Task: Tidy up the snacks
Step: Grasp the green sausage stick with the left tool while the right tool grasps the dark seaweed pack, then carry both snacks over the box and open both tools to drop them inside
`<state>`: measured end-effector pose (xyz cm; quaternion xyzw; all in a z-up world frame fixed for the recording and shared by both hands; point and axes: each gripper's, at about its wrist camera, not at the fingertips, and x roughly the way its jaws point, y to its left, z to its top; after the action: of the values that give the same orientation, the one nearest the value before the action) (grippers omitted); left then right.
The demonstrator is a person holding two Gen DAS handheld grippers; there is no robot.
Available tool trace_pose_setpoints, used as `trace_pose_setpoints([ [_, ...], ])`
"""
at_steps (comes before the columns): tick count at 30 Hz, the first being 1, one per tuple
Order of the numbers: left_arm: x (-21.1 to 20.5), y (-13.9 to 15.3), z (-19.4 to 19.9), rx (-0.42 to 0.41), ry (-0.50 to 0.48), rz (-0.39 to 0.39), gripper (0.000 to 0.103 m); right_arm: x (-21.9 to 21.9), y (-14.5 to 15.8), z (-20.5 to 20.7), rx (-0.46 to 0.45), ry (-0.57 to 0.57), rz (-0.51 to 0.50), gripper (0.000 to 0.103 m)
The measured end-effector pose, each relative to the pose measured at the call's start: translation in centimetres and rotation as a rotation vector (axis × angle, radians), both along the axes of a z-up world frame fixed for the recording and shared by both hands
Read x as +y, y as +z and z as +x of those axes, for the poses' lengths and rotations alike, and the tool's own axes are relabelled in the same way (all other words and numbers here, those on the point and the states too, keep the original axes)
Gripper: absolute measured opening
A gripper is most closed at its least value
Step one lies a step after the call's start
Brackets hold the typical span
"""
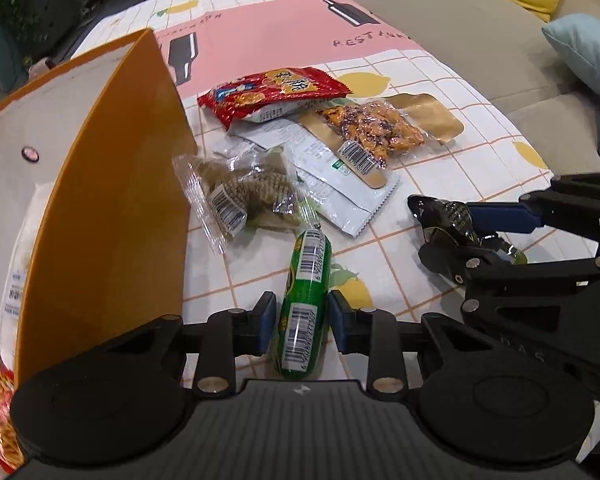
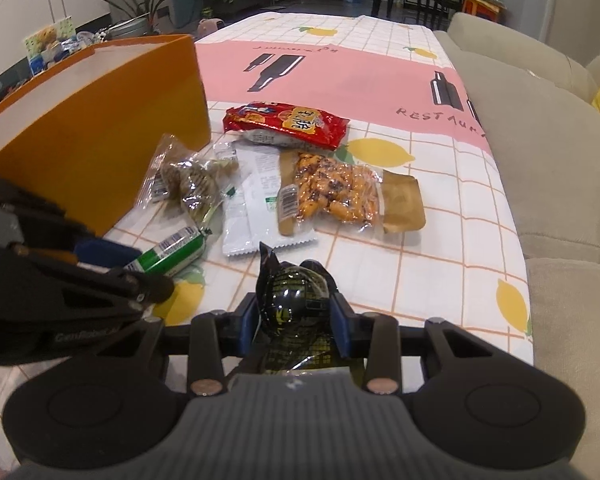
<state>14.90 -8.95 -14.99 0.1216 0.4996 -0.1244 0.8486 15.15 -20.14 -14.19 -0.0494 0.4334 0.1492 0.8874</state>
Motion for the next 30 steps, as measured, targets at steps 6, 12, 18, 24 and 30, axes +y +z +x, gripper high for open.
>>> trace_pose_setpoints([
  [6, 0.0, -0.2, 0.0, -0.025, -0.029, 0.022, 0.052, 0.2, -0.4, 0.3, -0.026, 0.006, -0.001, 0.039],
  [12, 0.5, -0.3, 0.0, -0.049, -0.034, -0.004, 0.060, 0.1, -0.5, 0.4, -0.040, 0.001, 0.013, 0.039],
  [18, 0.4, -0.1, 0.1, -0.015, -0.030, -0.053, 0.032, 0.1, -0.5, 0.3, -0.041, -0.001, 0.014, 0.037],
  [24, -0.4, -0.2, -0.5, -0.034, -0.019, -0.046, 0.025, 0.2, -0.5, 0.1, -0.036, -0.001, 0.004, 0.036],
  [30, -0.1, 1.0, -1.1, -0.050, 0.021, -0.087, 0.025, 0.3, -0.2, -0.1, -0.021, -0.007, 0.001, 0.035],
])
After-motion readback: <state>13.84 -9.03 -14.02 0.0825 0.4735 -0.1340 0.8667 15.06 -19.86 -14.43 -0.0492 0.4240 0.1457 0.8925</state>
